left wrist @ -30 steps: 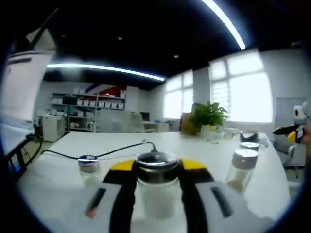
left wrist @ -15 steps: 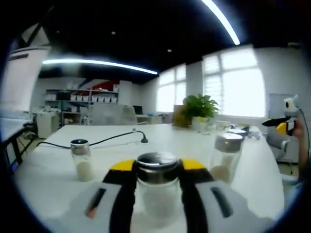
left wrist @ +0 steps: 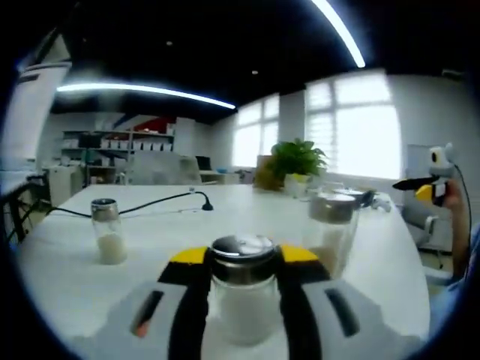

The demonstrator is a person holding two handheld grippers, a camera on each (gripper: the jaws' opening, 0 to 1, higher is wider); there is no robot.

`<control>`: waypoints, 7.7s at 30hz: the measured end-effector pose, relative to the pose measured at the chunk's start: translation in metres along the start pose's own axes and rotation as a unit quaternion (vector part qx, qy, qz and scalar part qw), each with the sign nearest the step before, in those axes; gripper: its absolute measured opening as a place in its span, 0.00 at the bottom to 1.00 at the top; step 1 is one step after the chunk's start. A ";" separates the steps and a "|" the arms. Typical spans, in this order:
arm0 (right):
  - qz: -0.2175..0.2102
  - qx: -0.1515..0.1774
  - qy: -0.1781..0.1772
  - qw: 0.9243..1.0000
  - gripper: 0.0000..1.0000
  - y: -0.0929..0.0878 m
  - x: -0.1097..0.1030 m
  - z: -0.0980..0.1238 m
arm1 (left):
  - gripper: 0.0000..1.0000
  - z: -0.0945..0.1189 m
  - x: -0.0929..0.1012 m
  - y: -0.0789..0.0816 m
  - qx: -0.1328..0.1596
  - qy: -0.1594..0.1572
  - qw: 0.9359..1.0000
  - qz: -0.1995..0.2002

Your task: Rotate the seasoning bottle until the label or dispensing opening points toward the visible target arrow and the bottle remains upright within the marked orientation range

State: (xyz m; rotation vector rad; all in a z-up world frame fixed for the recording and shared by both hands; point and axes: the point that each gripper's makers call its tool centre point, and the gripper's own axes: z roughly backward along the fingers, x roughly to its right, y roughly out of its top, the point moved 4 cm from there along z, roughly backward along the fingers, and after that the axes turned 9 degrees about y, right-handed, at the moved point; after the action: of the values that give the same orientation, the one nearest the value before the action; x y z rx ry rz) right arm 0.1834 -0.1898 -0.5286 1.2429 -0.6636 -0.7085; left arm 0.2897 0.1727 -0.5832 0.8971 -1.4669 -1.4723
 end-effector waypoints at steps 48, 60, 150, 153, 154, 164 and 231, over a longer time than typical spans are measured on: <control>0.000 -0.001 -0.010 1.000 0.74 -0.001 0.005 0.000 | 0.59 0.005 0.008 0.011 0.016 -0.021 0.999 -0.024; -0.002 0.020 0.020 1.000 0.75 0.005 -0.006 -0.004 | 0.71 0.010 -0.008 0.035 0.026 -0.183 0.983 -0.017; -0.038 0.008 0.046 0.998 0.90 -0.001 -0.007 0.001 | 0.35 -0.006 0.023 0.002 -0.089 -0.167 0.974 -0.124; -0.039 0.007 0.045 0.998 0.90 -0.001 -0.007 0.001 | 0.35 -0.006 0.022 0.002 -0.094 -0.142 0.978 -0.122; -0.040 0.006 0.045 0.998 0.90 -0.002 -0.007 0.000 | 0.35 -0.005 0.021 0.002 -0.095 -0.134 0.979 -0.119; -0.043 -0.003 0.044 0.998 0.89 -0.005 -0.007 -0.001 | 0.35 -0.001 0.022 0.002 -0.110 -0.044 0.988 -0.096; -0.052 -0.025 0.050 0.997 0.89 -0.014 -0.004 -0.001 | 0.56 0.011 0.041 0.022 -0.025 0.057 0.995 -0.078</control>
State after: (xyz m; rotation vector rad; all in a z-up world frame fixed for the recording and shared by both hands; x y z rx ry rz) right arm 0.1804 -0.1883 -0.5429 1.2655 -0.4999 -0.7396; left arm 0.2660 0.1400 -0.5580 1.0684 -1.2948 -1.5373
